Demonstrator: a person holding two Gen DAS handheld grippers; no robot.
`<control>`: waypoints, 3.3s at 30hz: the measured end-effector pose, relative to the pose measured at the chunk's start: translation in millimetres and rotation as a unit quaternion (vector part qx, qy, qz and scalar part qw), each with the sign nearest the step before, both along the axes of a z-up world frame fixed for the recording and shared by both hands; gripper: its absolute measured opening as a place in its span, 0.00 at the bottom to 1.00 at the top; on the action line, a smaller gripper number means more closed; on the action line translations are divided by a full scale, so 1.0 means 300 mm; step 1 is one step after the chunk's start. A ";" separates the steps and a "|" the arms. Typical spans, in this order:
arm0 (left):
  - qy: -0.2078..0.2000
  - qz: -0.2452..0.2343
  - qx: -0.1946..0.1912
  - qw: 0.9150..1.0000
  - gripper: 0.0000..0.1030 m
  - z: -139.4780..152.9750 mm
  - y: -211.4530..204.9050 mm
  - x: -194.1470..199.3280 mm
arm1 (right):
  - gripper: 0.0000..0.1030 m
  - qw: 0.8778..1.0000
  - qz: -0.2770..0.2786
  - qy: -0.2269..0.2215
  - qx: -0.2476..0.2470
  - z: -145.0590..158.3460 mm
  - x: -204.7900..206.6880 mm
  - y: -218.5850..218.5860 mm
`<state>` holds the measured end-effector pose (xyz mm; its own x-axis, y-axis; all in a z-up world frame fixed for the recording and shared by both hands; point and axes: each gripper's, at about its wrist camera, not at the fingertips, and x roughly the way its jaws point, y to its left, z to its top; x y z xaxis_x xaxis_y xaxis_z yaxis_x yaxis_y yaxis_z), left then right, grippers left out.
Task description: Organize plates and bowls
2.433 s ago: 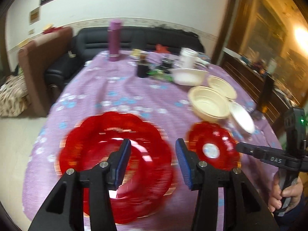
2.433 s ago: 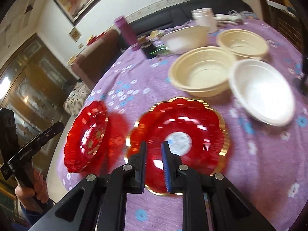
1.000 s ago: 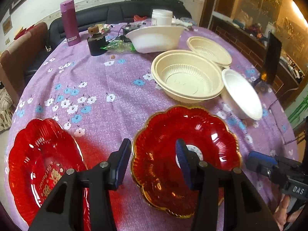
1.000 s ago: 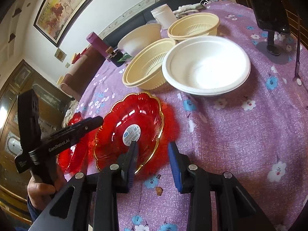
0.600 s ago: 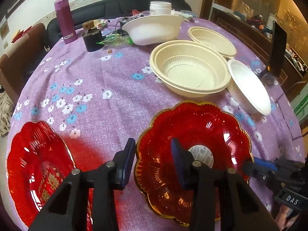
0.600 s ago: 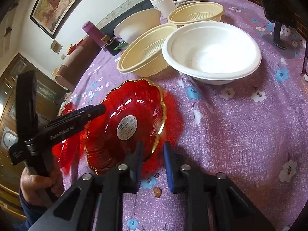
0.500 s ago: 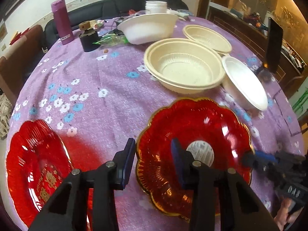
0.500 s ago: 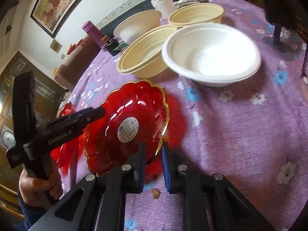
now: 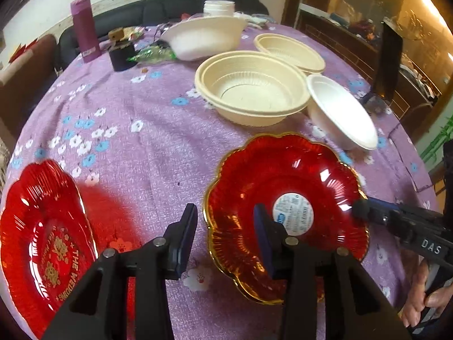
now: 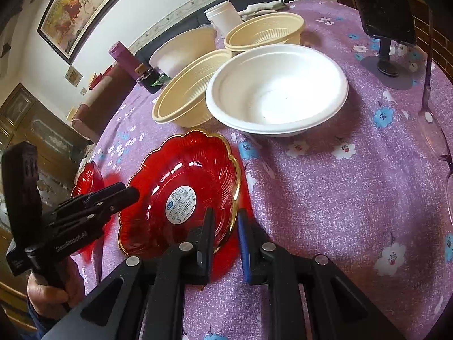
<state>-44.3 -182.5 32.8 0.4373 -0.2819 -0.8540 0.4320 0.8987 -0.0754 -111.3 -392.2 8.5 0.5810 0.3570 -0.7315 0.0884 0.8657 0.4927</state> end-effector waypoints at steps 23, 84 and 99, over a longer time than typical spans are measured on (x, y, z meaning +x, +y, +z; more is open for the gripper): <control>-0.015 -0.006 -0.004 1.000 0.31 -0.005 -0.006 -0.074 | 0.16 1.000 -0.012 -0.007 -0.024 0.013 -0.024 0.017; -0.085 0.189 -0.066 0.976 0.32 0.163 0.685 -0.142 | 0.19 0.977 0.168 -0.083 -0.101 0.239 0.116 0.648; -0.046 0.240 -0.067 0.967 0.32 0.047 0.843 -0.096 | 0.19 0.966 0.214 -0.047 -0.137 0.135 0.235 0.870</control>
<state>-73.1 70.3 46.9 0.6187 -0.1333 -0.7743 -0.0223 0.9821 -0.1870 -40.9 -131.0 48.9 0.4917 0.3789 -0.7840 -0.3401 0.9124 0.2277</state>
